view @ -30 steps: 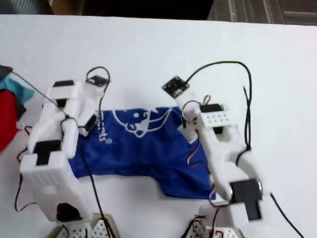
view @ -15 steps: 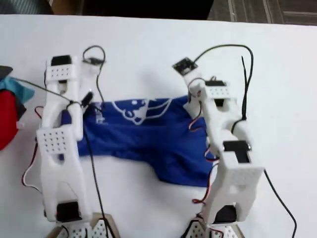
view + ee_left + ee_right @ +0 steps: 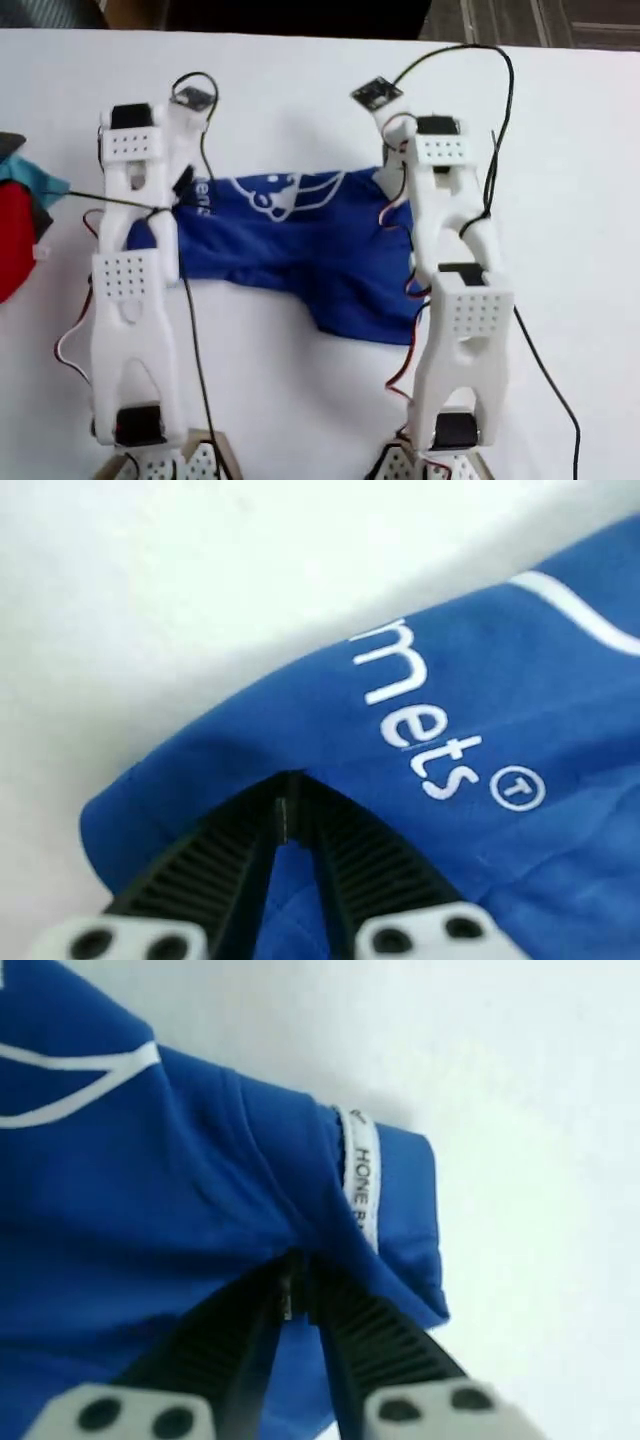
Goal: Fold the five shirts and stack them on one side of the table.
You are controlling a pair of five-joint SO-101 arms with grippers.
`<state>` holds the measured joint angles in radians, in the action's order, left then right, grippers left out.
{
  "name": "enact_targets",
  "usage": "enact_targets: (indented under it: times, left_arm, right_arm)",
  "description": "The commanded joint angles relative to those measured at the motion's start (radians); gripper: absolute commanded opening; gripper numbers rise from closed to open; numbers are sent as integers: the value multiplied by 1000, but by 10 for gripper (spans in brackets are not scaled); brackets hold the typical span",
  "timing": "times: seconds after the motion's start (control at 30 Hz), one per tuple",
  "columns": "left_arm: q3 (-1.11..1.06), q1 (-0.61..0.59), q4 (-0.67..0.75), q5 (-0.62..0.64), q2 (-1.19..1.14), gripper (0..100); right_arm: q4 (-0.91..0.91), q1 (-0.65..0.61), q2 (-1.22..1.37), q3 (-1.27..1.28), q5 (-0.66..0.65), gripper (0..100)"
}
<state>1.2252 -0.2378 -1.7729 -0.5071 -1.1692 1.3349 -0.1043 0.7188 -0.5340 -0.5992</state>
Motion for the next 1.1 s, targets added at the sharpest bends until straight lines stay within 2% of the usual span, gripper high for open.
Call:
enact_targets:
  times: [0.0,0.17,0.27,0.37,0.53,0.67,0.83,0.93,1.07]
  left_arm:
    - [1,0,-15,-2,12,26]
    - [-173,18,-17,-3,184,26]
    - [-395,40,-15,-9,351,26]
    - [-625,69,-11,-68,526,27]
    - [-940,63,112,-83,747,27]
    - [-1158,6,299,-83,786,27]
    - [-1259,-40,462,-84,779,27]
    - [-1244,-40,482,-84,726,27]
    - [-1191,-40,440,-81,608,27]
  right_arm:
    - [97,13,-7,-98,-2,22]
    - [203,5,-41,-150,-2,22]
    - [275,-10,-82,-150,-2,22]
    - [318,-13,-137,-149,-3,23]
    - [312,-8,-245,-5,-18,23]
    - [119,-5,-377,334,-37,23]
    - [-170,-36,-568,778,-37,23]
    - [-289,-50,-630,953,-37,23]
    - [-334,-58,-644,1066,-37,23]
